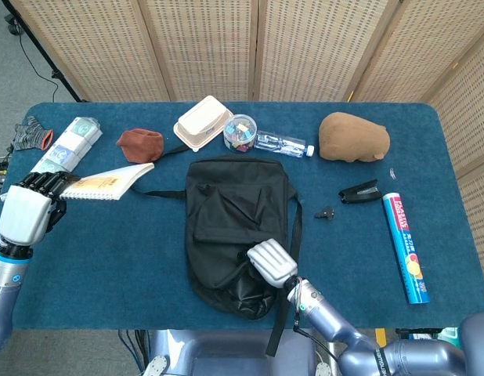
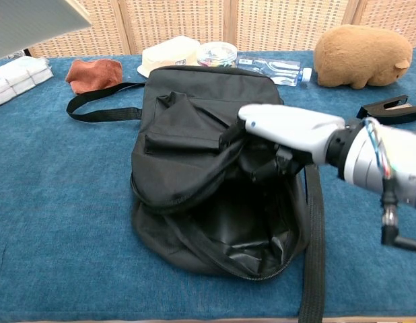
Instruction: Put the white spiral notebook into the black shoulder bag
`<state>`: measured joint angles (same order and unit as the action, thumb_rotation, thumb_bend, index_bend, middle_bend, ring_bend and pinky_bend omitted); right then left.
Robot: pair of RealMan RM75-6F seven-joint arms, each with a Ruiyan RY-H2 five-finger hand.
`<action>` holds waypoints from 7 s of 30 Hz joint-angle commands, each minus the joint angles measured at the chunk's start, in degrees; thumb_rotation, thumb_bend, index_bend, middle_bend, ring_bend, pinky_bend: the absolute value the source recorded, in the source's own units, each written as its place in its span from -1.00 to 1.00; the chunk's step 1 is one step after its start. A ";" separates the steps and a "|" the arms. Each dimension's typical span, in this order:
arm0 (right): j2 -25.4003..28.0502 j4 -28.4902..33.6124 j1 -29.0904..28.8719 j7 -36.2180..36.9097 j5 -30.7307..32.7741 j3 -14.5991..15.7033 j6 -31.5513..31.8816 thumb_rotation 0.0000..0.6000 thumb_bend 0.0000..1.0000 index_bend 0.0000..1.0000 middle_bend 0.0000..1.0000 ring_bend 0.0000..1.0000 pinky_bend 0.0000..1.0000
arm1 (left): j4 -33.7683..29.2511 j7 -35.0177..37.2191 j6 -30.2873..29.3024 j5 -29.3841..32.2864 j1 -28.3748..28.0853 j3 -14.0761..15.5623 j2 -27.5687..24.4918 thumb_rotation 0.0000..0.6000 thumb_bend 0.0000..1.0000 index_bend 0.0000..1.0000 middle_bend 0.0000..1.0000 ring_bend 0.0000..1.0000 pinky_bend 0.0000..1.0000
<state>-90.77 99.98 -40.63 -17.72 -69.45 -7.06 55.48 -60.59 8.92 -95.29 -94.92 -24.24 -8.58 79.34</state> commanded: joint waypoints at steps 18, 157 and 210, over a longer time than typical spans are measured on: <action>7.93 3.32 -1.80 15.15 21.26 -12.29 -6.74 1.00 0.68 0.22 0.14 -0.09 0.06 | 19.78 21.42 -22.87 -8.60 -0.28 1.83 11.79 1.00 0.80 0.55 0.42 0.04 0.36; 26.53 0.55 -18.95 41.71 32.18 -7.76 -33.13 1.00 0.84 0.28 0.21 -0.02 0.09 | 37.39 22.63 16.11 -11.71 -24.46 22.72 27.01 0.97 -0.10 -1.00 -1.00 -1.00 -0.31; 31.09 21.03 7.54 43.14 -10.79 -2.07 -18.72 1.00 -1.00 -1.00 -1.00 -1.00 -1.00 | 24.63 46.61 -13.88 0.91 -4.79 10.09 10.16 0.88 -0.41 -1.00 -1.00 -1.00 -0.39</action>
<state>-61.90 119.28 -35.94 24.67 -75.65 -11.54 34.41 -35.83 55.29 -109.28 -94.32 -29.30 1.81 89.59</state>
